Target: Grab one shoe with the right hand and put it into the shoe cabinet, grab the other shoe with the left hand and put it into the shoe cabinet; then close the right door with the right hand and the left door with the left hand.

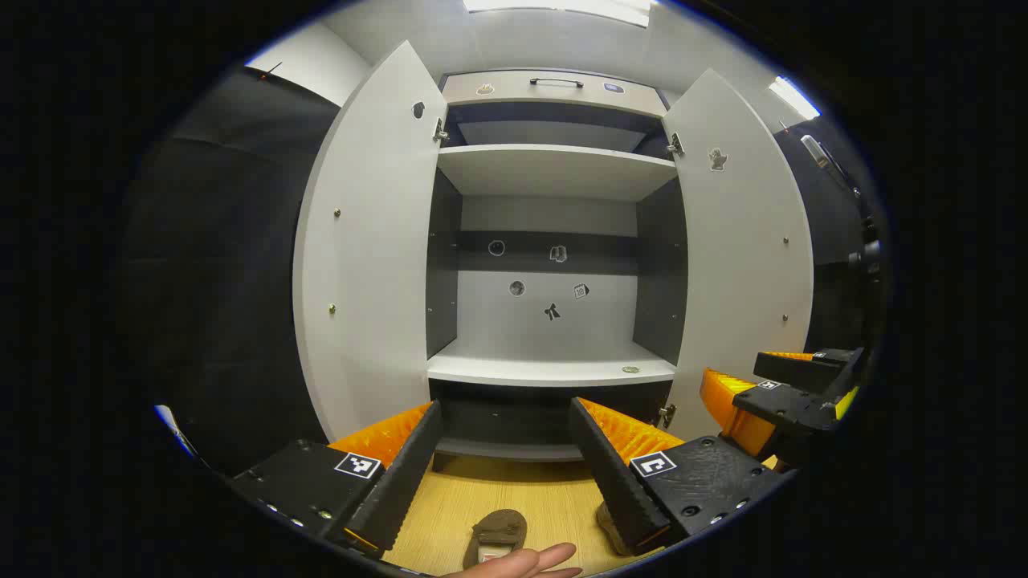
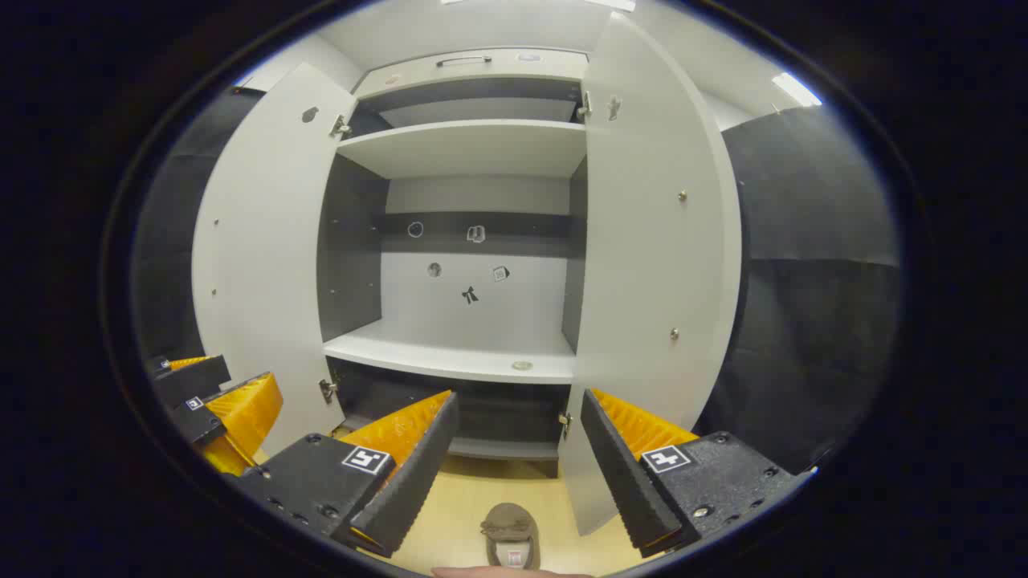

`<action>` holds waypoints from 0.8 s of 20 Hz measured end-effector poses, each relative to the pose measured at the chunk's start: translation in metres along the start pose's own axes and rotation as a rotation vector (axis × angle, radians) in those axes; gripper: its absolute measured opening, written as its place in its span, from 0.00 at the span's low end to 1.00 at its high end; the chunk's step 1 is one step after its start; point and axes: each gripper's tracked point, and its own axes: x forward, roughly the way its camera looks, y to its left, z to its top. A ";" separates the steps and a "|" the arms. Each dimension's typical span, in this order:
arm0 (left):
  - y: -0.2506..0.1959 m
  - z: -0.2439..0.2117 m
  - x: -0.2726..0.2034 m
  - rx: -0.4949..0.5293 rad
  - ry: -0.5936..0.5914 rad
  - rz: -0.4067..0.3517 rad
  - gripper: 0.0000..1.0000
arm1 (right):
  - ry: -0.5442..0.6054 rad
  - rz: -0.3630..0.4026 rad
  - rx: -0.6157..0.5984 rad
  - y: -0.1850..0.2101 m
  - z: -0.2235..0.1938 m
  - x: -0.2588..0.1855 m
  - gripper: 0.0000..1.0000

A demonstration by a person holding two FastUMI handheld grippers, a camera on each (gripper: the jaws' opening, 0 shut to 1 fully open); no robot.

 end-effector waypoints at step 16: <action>0.012 0.006 -0.015 0.018 -0.008 0.057 0.97 | 0.002 0.033 -0.038 0.011 -0.003 -0.001 0.99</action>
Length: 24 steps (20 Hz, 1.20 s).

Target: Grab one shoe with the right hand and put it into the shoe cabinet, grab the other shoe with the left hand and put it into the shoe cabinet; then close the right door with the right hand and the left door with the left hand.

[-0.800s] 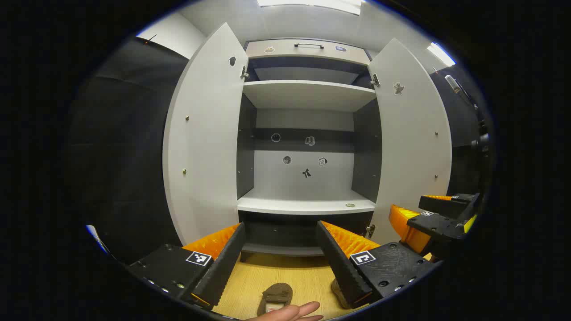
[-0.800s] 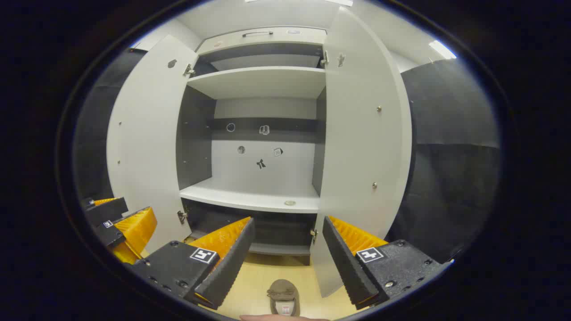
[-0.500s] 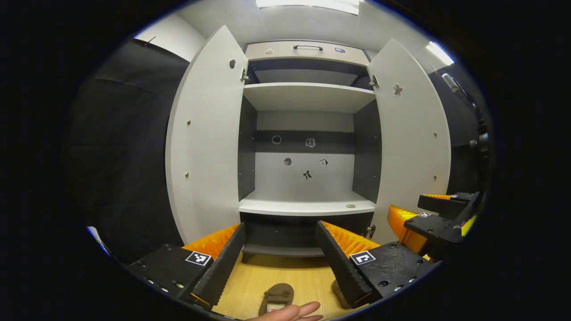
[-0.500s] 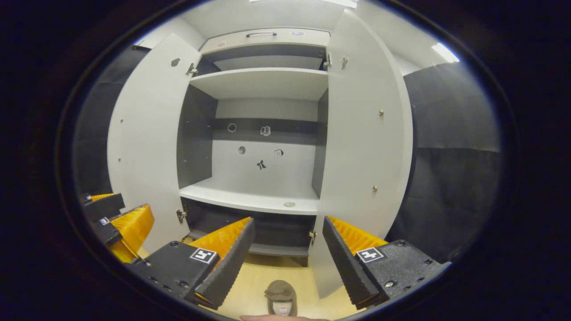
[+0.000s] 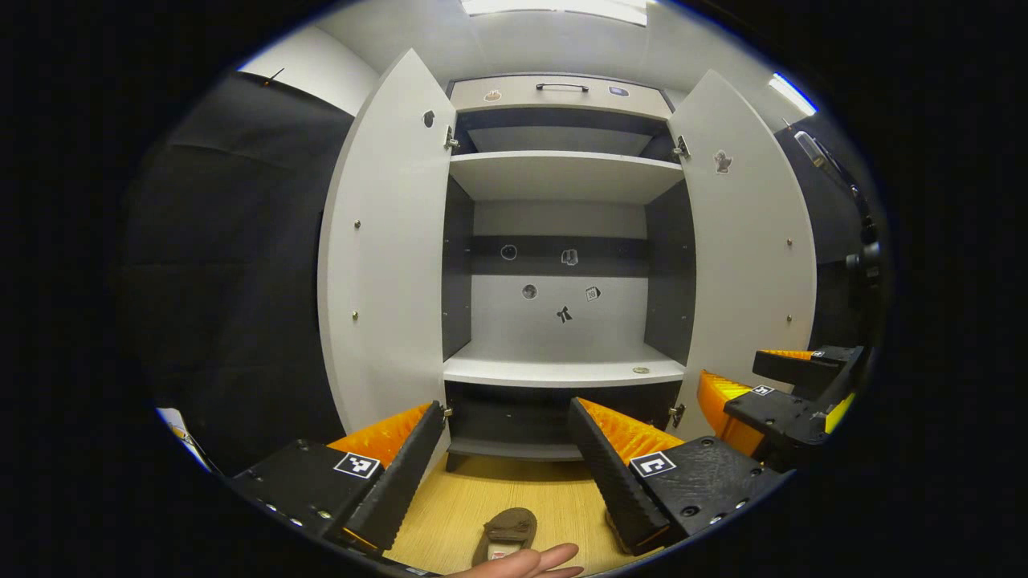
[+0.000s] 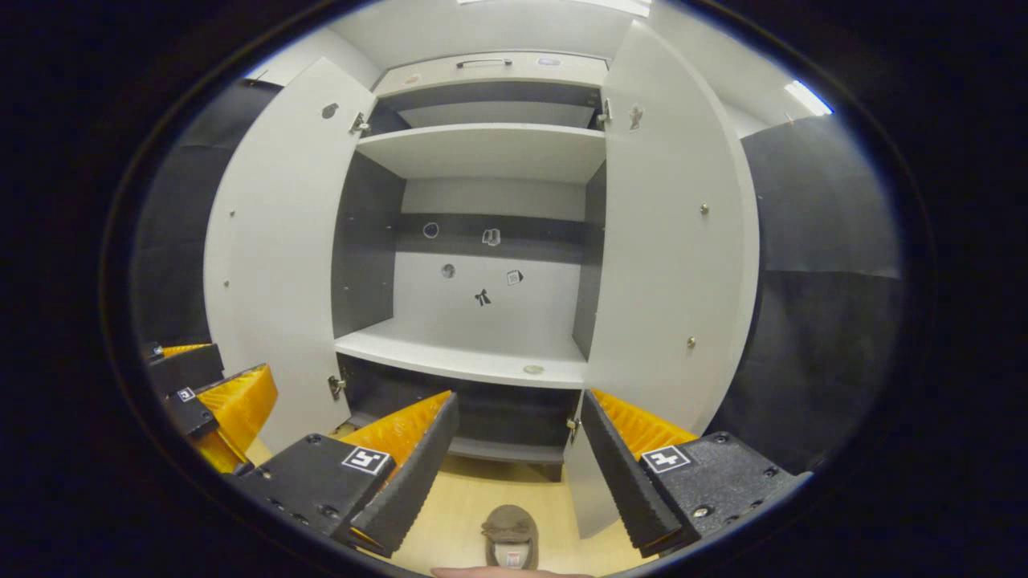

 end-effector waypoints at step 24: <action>0.028 -0.031 -0.059 0.111 0.107 0.156 0.96 | 0.391 0.101 -0.288 0.014 -0.260 0.015 0.94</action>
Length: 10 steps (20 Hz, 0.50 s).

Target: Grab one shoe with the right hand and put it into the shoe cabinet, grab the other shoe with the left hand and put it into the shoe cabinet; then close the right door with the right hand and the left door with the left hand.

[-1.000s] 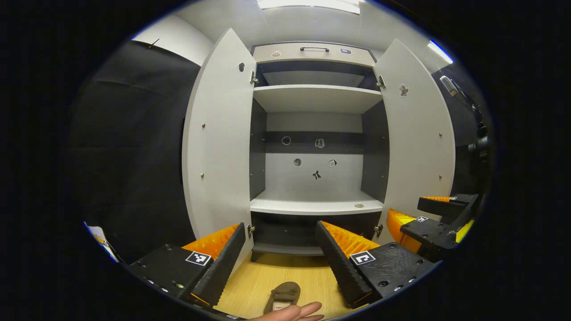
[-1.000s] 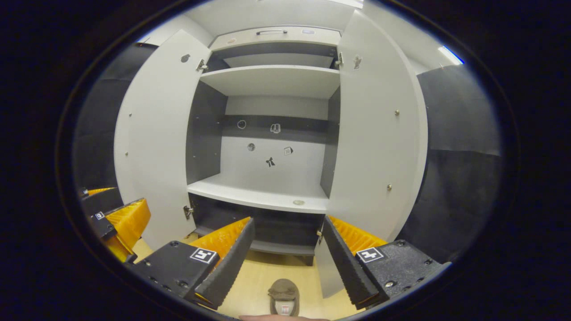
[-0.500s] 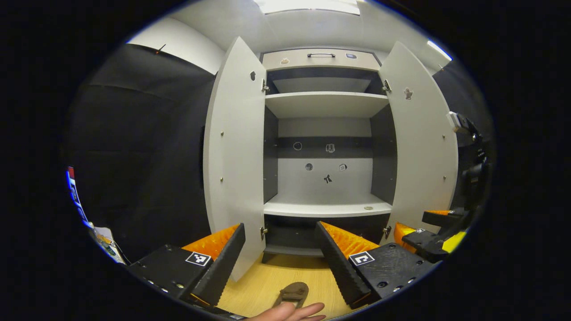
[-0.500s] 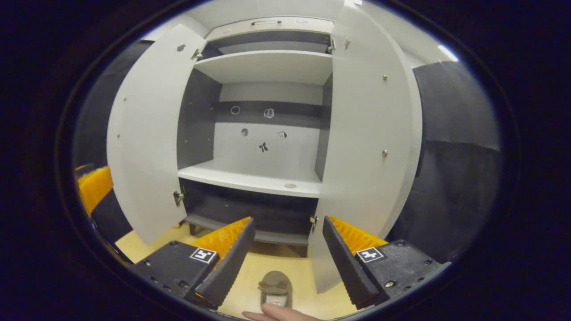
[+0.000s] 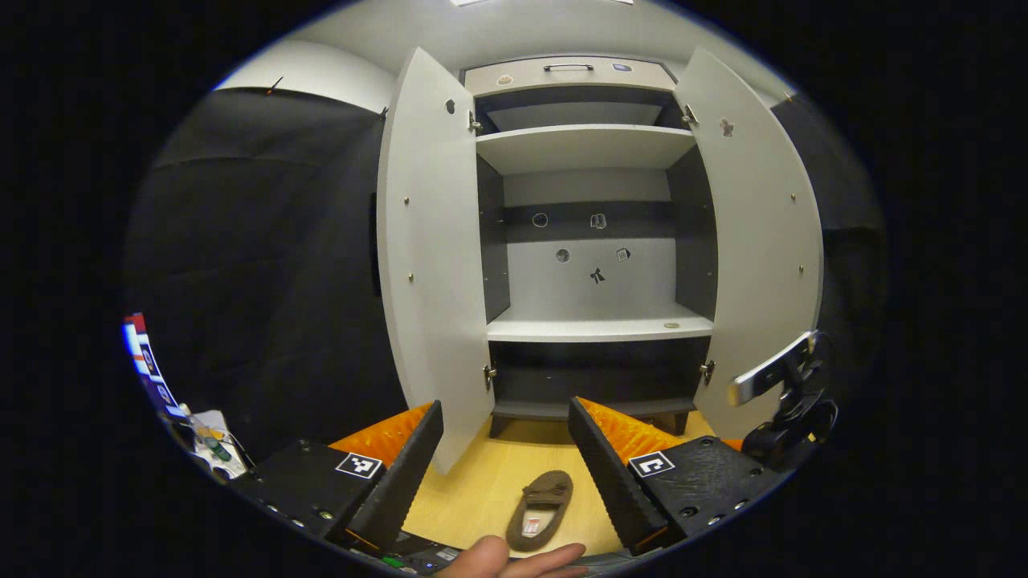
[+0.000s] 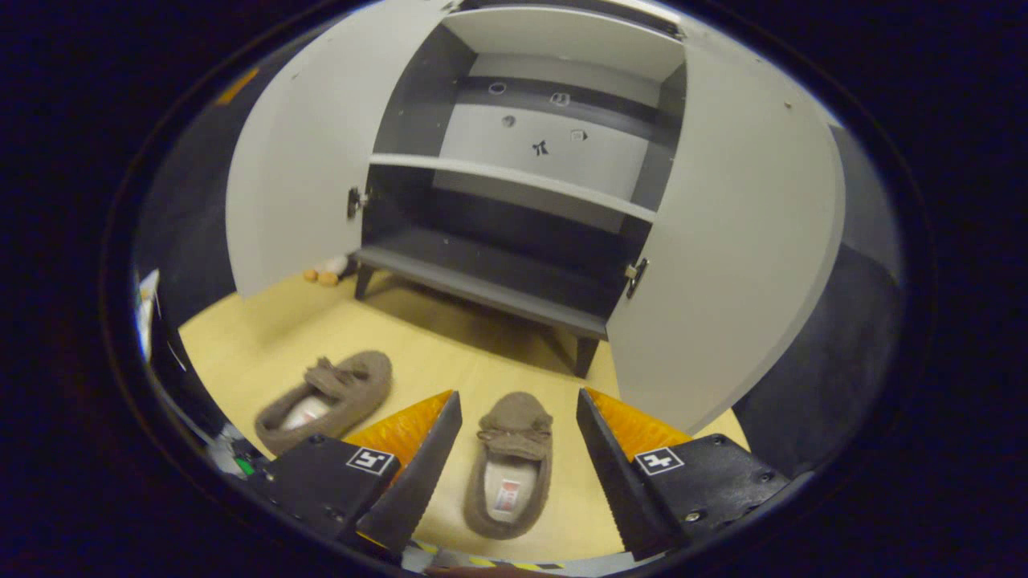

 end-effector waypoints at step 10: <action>0.027 -0.010 -0.022 0.014 0.023 0.133 0.96 | 0.205 0.079 0.020 0.029 -0.081 0.054 0.79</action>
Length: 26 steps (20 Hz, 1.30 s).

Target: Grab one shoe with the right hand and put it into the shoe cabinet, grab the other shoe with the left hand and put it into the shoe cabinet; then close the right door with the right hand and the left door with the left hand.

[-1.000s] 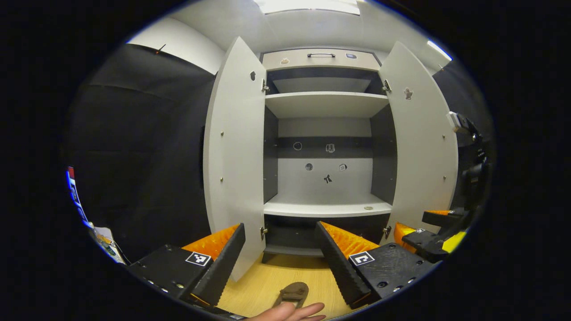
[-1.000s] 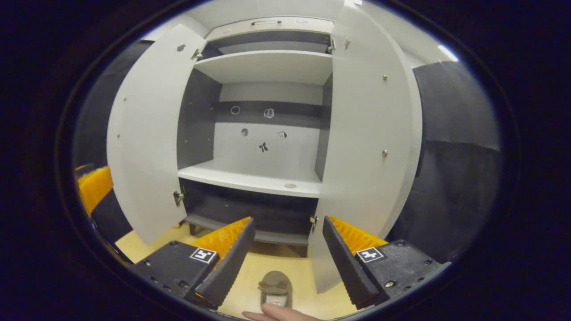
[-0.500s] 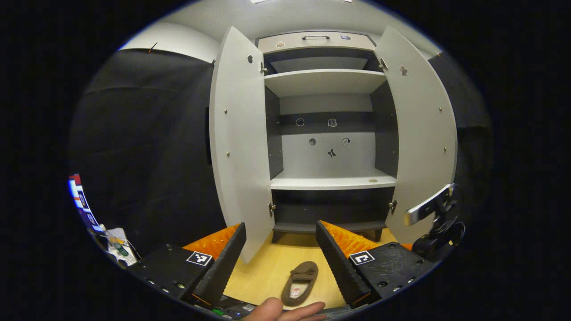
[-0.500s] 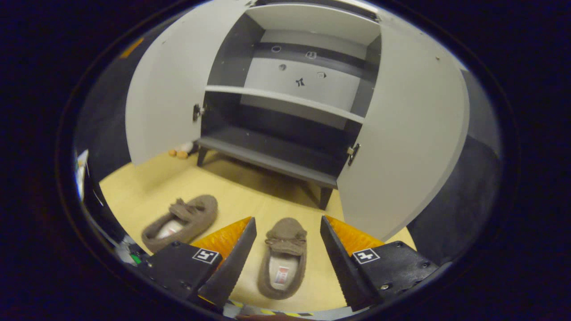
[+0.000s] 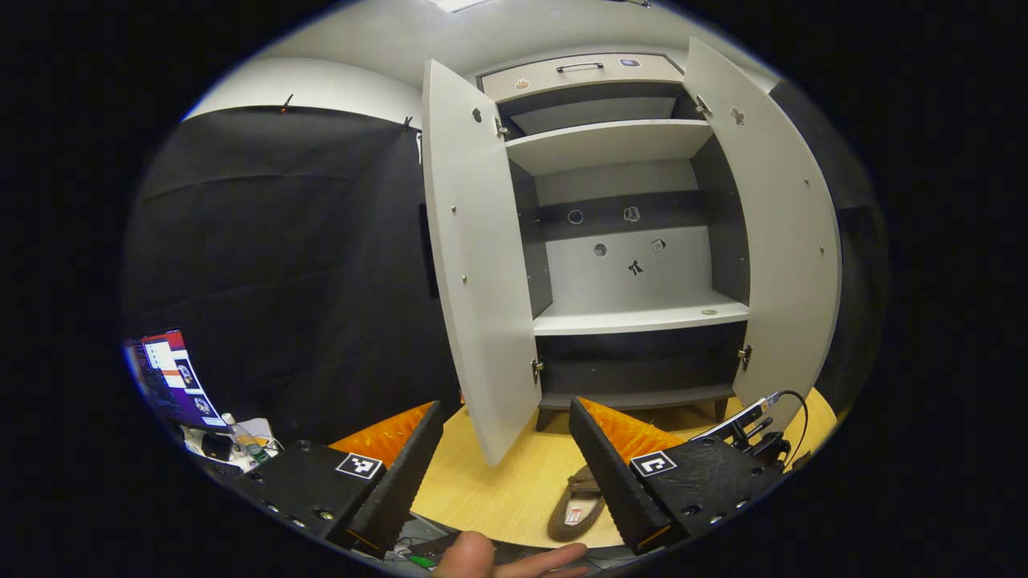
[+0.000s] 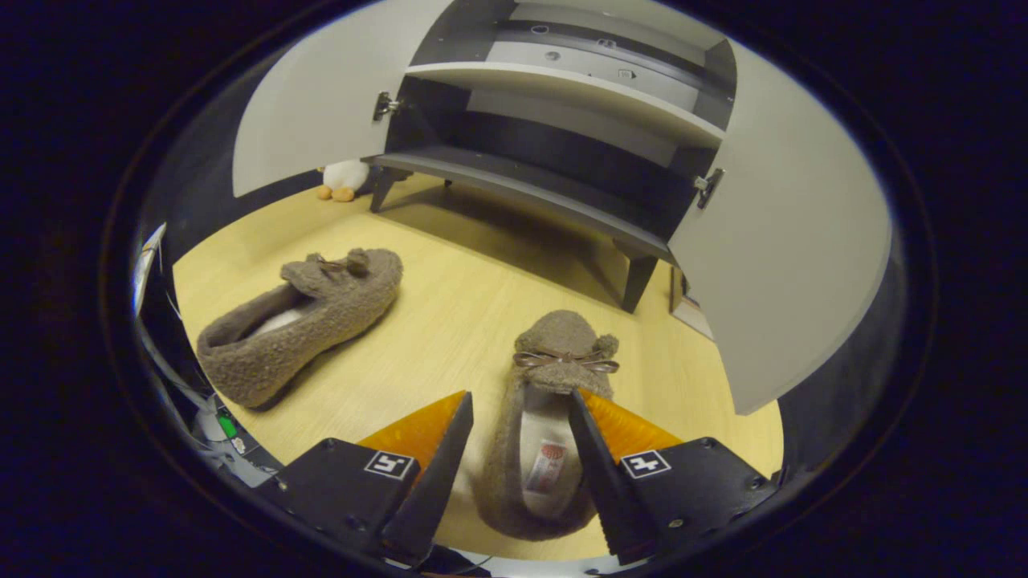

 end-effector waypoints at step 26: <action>-0.005 0.018 0.021 -0.059 -0.075 -0.025 0.96 | -0.398 -0.171 -0.169 -0.066 0.168 -0.104 0.06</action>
